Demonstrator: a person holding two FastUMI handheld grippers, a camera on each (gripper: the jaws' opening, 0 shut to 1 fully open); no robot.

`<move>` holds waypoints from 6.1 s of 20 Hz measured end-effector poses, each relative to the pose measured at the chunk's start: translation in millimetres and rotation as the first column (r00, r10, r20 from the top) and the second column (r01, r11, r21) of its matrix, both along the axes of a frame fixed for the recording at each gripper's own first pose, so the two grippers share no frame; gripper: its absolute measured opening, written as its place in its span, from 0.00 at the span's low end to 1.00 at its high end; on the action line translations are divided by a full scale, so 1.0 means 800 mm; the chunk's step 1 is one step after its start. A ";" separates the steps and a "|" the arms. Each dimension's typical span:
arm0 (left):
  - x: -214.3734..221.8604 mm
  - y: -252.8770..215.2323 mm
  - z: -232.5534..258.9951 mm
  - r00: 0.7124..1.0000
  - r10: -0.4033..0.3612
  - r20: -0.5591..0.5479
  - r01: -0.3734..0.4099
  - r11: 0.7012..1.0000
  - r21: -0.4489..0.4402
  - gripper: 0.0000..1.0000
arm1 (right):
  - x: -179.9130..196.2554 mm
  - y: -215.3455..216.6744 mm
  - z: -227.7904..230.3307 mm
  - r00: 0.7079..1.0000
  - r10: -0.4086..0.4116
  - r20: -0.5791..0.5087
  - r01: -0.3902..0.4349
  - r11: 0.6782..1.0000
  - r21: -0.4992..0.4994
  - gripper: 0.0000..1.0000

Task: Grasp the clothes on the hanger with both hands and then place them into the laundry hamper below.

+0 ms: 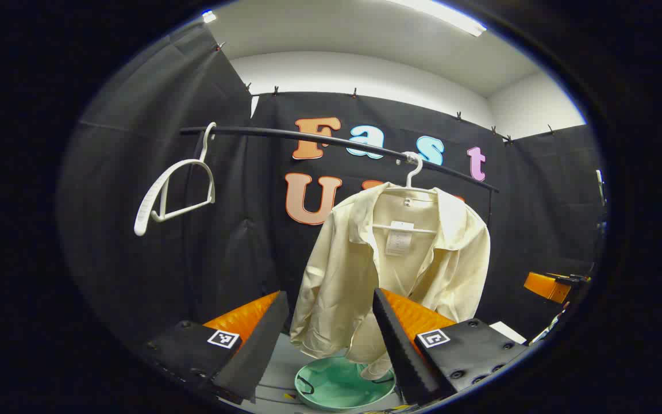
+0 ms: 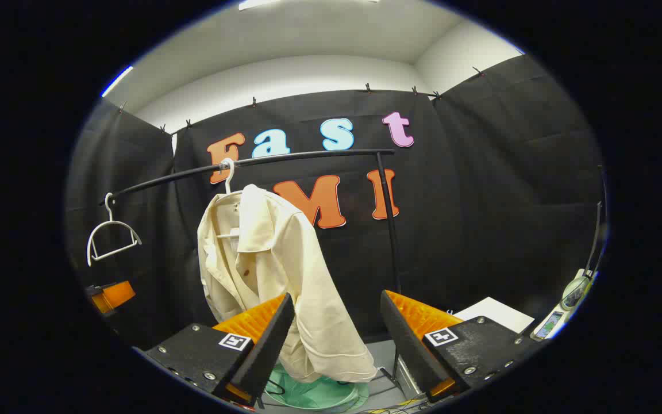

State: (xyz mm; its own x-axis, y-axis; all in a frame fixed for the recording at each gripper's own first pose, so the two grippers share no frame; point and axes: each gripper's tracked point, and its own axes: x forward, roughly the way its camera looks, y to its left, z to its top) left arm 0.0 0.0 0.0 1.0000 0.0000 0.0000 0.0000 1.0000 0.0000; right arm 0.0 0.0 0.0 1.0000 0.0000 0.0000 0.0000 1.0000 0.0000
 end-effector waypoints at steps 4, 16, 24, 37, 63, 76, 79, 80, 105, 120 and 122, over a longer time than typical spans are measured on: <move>0.036 -0.002 0.010 0.998 -0.070 0.000 0.070 0.997 0.017 0.96 | 0.009 -0.005 0.006 0.997 -0.073 0.016 0.073 0.997 -0.004 0.94; 0.110 0.033 -0.010 0.972 -0.231 -0.046 0.232 0.973 0.013 0.96 | 0.009 0.082 -0.029 0.981 -0.193 -0.003 0.193 0.981 -0.033 0.95; 0.111 0.065 -0.027 0.975 -0.208 -0.078 0.209 0.978 0.006 0.96 | 0.069 0.168 -0.031 0.994 -0.101 -0.036 0.098 0.993 -0.067 0.94; 0.099 0.098 -0.046 0.979 -0.158 -0.125 0.158 0.987 -0.013 1.00 | 0.203 0.218 -0.029 0.994 -0.105 -0.037 0.100 0.988 -0.119 0.95; 0.150 0.003 -0.042 0.932 -0.331 -0.148 0.327 0.944 -0.049 1.00 | 0.197 0.177 -0.050 0.993 -0.051 -0.108 0.051 0.999 0.000 0.02; 0.262 -0.102 -0.038 0.895 -0.423 -0.138 0.421 0.906 -0.044 0.97 | 0.141 0.126 -0.014 0.995 -0.075 -0.068 0.075 0.997 -0.007 0.02; 0.289 -0.105 -0.049 0.899 -0.405 -0.164 0.400 0.914 -0.063 0.97 | 0.137 0.124 -0.006 0.995 -0.074 -0.062 0.074 0.997 -0.003 0.01; 0.297 -0.106 -0.051 0.900 -0.400 -0.171 0.393 0.916 -0.073 0.97 | 0.135 0.123 -0.006 0.995 -0.073 -0.061 0.073 0.997 -0.005 0.02; 0.321 -0.087 -0.058 0.856 -0.461 -0.235 0.433 0.887 -0.163 0.07 | 0.137 0.138 0.020 0.996 -0.079 -0.047 0.077 0.996 -0.040 0.01; 0.333 0.063 0.103 0.984 -0.179 -0.024 0.181 0.978 0.105 0.07 | 0.138 0.068 0.156 0.983 -0.149 0.110 0.160 0.982 -0.097 0.00; 0.333 0.078 0.128 0.989 -0.148 0.013 0.145 0.982 0.124 0.07 | 0.139 0.055 0.175 0.978 -0.157 0.137 0.172 0.979 -0.108 0.00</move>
